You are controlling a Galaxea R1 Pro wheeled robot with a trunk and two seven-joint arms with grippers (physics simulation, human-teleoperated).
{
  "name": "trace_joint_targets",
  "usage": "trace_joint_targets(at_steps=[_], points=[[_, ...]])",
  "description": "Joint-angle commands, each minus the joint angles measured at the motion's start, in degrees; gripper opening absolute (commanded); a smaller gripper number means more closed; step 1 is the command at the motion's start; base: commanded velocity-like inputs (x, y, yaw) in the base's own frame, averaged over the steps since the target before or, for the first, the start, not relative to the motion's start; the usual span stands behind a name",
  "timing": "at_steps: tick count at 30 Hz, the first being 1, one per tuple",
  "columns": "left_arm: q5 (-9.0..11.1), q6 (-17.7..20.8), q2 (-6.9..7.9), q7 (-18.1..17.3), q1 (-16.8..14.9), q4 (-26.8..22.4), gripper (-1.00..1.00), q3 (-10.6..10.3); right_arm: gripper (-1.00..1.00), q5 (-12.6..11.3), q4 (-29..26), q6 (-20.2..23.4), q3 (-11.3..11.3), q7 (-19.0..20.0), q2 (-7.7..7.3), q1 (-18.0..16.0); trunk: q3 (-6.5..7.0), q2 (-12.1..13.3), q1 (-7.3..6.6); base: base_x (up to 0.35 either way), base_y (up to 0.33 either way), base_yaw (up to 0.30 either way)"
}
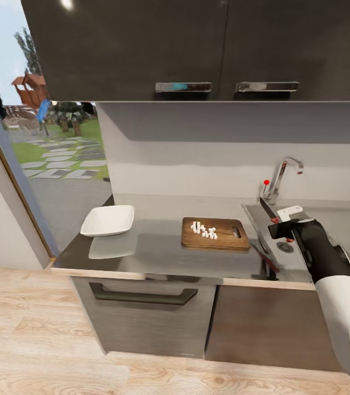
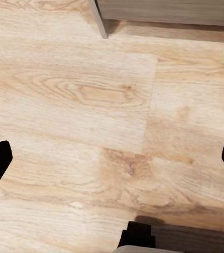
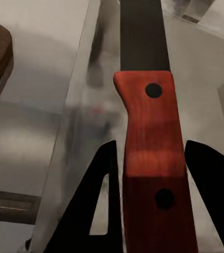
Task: In the kitchen, take the Vidalia onion out of the sink, dice it on the chopping board with the paring knife, put the diced onion into the bowl on the countertop, then place both the paring knife and the chopping board into the sink.
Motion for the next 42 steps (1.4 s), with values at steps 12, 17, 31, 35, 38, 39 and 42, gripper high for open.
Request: trace_joint_targets(at_steps=[12,17,31,35,38,39,42], points=[[0.55,-0.41,-0.13,0.06,-0.1,0.27,1.0,-0.5,-1.0,0.6,5.94,-1.06,-2.3,0.46,0.13,-0.01,-0.06,-0.04,0.0,-0.012,-0.279,0.0],[0.55,-0.41,-0.13,0.06,-0.09,0.27,1.0,-0.5,-1.0,0.6,13.18,-4.95,-3.97,0.0,0.18,-0.02,-0.06,-0.04,0.0,-0.001,-0.083,0.0],[0.48,-0.48,-0.18,0.11,-0.12,0.19,1.0,-0.5,-1.0,0.6,16.13,-8.63,-4.0,-1.37,0.31,-0.02,-0.06,-0.04,0.0,0.078,-0.032,0.0],[0.52,-0.48,-1.09,0.31,-0.13,0.18,1.0,-0.5,-1.0,0.6,16.04,-8.7,-4.98,-1.1,0.1,-0.02,-0.06,-0.04,0.0,0.008,-0.004,0.0],[0.53,-0.42,-1.13,0.32,-0.13,0.25,1.0,-0.5,-1.0,0.6,16.11,-8.61,-6.33,-1.35,0.08,-0.02,0.12,0.36,-0.22,0.0,0.0,0.0],[0.51,-0.37,-1.15,0.32,-0.13,0.26,1.0,-0.5,-1.0,0.6,16.11,-8.62,-6.43,-1.36,0.07,-0.02,0.3,0.76,-0.44,0.0,0.0,0.0],[0.33,0.5,-1.12,0.29,-0.1,0.27,1.0,-0.5,-1.0,0.6,16.09,-8.58,-6.61,-1.47,0.24,-0.02,0.84,1.97,-1.1,0.0,0.0,0.0]])
